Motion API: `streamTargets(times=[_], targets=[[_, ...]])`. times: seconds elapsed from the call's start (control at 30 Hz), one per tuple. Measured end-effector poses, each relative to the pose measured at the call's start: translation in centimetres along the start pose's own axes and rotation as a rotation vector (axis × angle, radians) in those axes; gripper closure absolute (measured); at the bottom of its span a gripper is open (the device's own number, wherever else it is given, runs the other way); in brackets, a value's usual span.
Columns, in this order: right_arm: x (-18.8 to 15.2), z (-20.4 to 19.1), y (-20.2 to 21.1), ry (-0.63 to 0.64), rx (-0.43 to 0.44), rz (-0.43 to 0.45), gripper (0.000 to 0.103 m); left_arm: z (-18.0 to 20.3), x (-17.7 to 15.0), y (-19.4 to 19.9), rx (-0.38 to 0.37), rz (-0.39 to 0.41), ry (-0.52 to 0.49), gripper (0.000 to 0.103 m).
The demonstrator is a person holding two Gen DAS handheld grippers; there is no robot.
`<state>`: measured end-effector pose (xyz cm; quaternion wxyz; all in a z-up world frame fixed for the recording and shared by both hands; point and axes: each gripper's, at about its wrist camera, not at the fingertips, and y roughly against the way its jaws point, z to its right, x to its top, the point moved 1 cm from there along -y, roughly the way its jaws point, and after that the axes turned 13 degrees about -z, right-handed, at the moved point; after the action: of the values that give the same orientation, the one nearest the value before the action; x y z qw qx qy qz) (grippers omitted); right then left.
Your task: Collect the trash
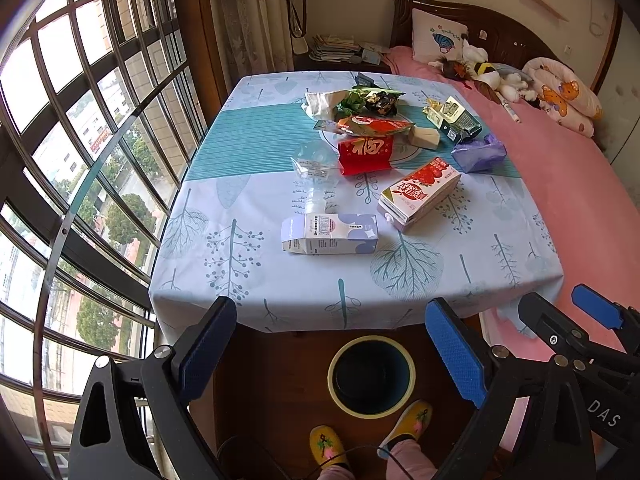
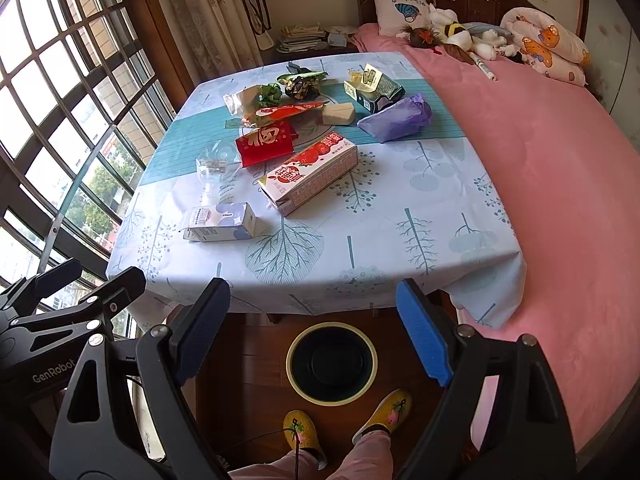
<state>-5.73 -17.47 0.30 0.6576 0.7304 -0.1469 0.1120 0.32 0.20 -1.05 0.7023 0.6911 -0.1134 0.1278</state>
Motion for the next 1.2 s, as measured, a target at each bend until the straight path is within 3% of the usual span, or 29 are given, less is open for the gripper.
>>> streamTargets(times=[0.97,1.2], targets=[[0.1,-0.7,0.1,-0.013,0.003,0.009,0.019,-0.9,0.3,0.9,0.004,0.009,-0.018,0.006],[-1.4,-0.9,0.9,-0.056,0.004,0.032,0.019,-1.8,0.1,0.9,0.012,0.012,-0.032,0.006]])
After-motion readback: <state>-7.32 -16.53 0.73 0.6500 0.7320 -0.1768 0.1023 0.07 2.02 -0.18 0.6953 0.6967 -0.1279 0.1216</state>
